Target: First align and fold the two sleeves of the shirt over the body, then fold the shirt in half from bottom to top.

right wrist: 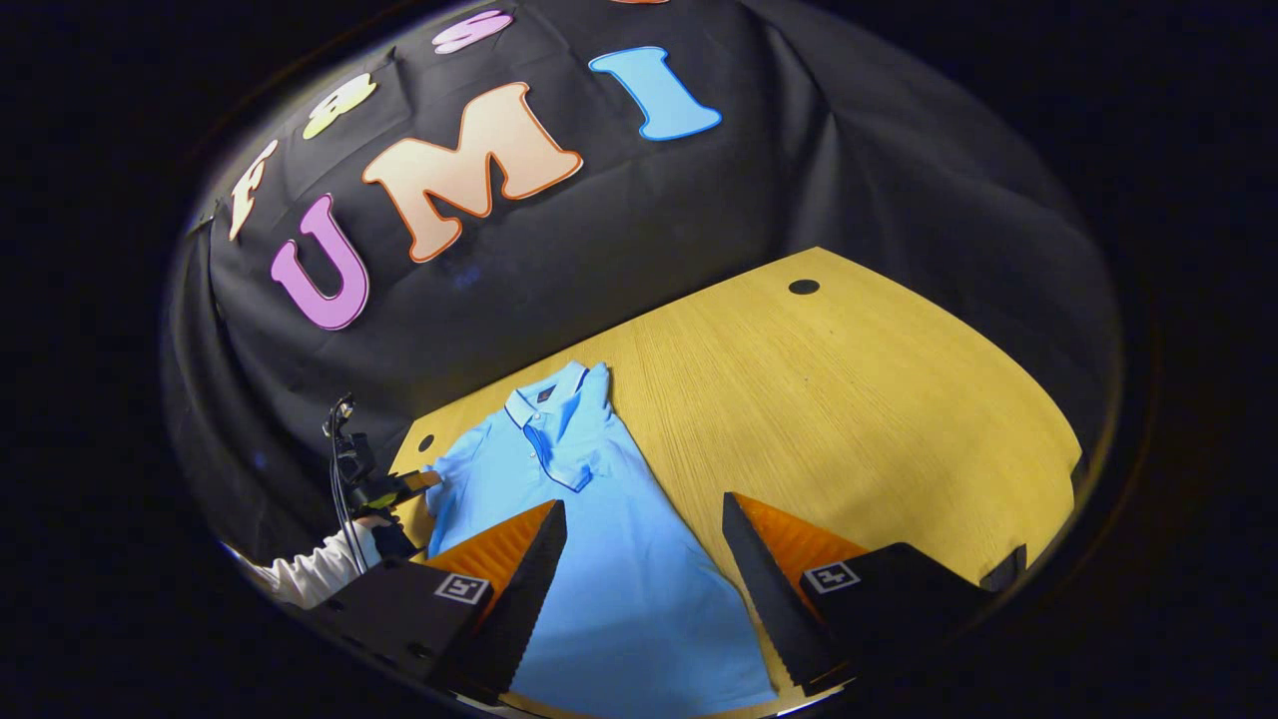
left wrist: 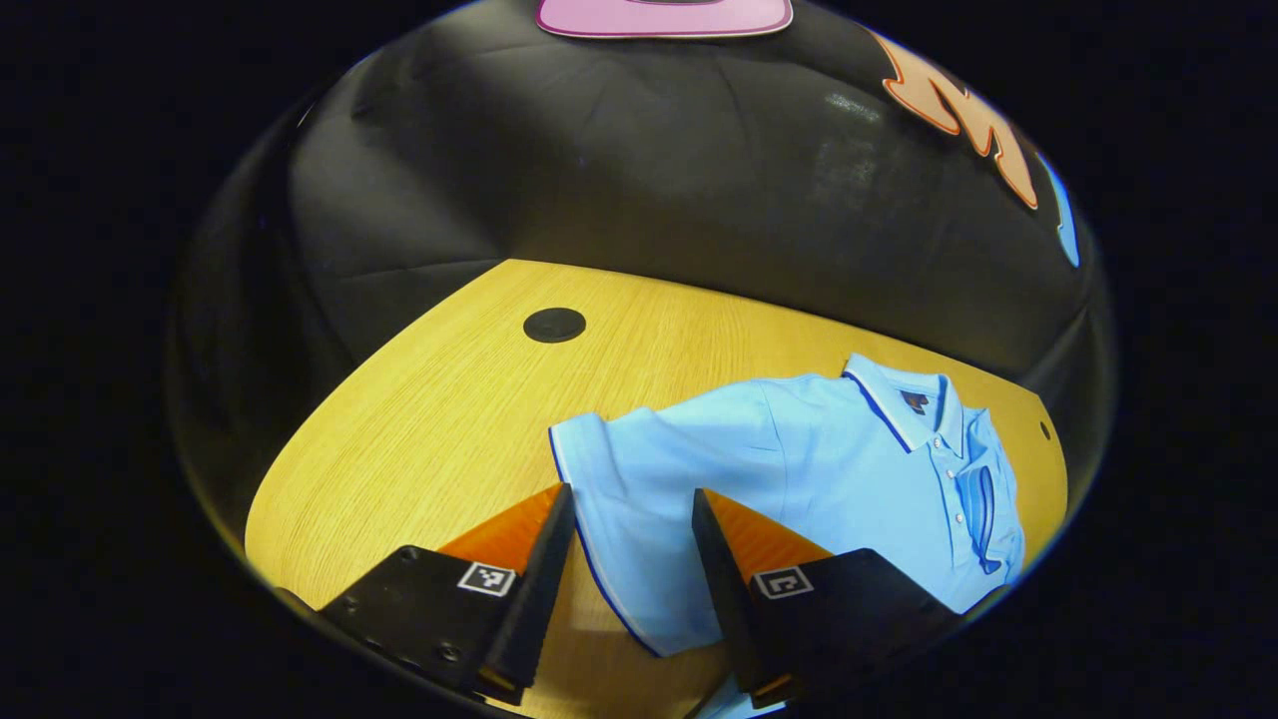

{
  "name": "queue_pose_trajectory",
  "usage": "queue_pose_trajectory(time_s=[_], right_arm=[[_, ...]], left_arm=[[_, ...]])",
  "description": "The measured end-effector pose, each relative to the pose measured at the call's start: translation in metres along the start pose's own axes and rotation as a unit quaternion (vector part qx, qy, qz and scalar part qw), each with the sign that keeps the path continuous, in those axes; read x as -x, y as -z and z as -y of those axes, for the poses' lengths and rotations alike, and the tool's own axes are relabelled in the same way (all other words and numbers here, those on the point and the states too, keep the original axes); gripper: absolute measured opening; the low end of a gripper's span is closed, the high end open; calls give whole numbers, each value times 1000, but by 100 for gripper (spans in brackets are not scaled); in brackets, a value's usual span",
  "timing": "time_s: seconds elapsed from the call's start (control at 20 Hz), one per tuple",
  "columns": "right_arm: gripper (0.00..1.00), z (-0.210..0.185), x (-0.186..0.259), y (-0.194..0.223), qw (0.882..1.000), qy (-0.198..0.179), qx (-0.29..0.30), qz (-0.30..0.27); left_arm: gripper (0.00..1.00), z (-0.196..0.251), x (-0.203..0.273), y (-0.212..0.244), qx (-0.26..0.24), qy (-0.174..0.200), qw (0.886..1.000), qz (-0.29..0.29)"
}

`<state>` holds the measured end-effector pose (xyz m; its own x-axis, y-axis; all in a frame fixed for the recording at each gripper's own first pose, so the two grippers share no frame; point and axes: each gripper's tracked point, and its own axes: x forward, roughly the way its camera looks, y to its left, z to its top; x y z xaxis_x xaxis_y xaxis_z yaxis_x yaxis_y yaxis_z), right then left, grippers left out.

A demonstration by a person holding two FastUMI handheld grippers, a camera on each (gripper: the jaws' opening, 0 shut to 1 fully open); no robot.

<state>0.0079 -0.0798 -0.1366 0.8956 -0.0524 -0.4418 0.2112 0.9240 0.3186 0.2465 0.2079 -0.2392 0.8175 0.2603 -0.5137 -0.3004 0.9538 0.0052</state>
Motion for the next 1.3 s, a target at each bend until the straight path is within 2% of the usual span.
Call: queue_pose_trajectory(time_s=[0.1, 0.15, 0.2, 0.25, 0.35, 0.4, 0.55, 0.85, 1.15, 1.3], right_arm=[[92, 1, 2, -3, 1000, 0, 0, 3], [98, 1, 3, -3, 1000, 0, 0, 4], [92, 1, 3, -3, 1000, 0, 0, 4], [92, 2, 3, -3, 1000, 1, 1, 3], [92, 2, 5, -4, 1000, 1, 5, 5], [98, 3, 6, -5, 1000, 2, 8, 6], [98, 5, 6, -2, 1000, 2, 15, 6], [98, 4, 5, 2, 1000, -9, 12, 1], [98, 6, 2, 6, 1000, -27, 9, -7], [98, 10, 2, 3, 999, -36, 8, -7]], left_arm=[[47, -4, 2, -7, -2, 1, 1000, 5], [36, -3, 1, -7, 1, 8, 1000, 4], [22, -2, 4, -6, 4, 15, 1000, 4], [8, 0, 4, -7, 4, 16, 1000, 5], [0, 5, 4, -4, 7, 17, 1000, 2], [0, 8, 6, -5, 11, 19, 1000, 3], [0, 16, 17, -23, 0, 27, 999, 25], [0, 99, 49, -59, -56, 96, 992, 63], [0, 196, 57, -44, -110, 146, 981, 60], [2, 233, 57, -20, -129, 170, 976, 36]])
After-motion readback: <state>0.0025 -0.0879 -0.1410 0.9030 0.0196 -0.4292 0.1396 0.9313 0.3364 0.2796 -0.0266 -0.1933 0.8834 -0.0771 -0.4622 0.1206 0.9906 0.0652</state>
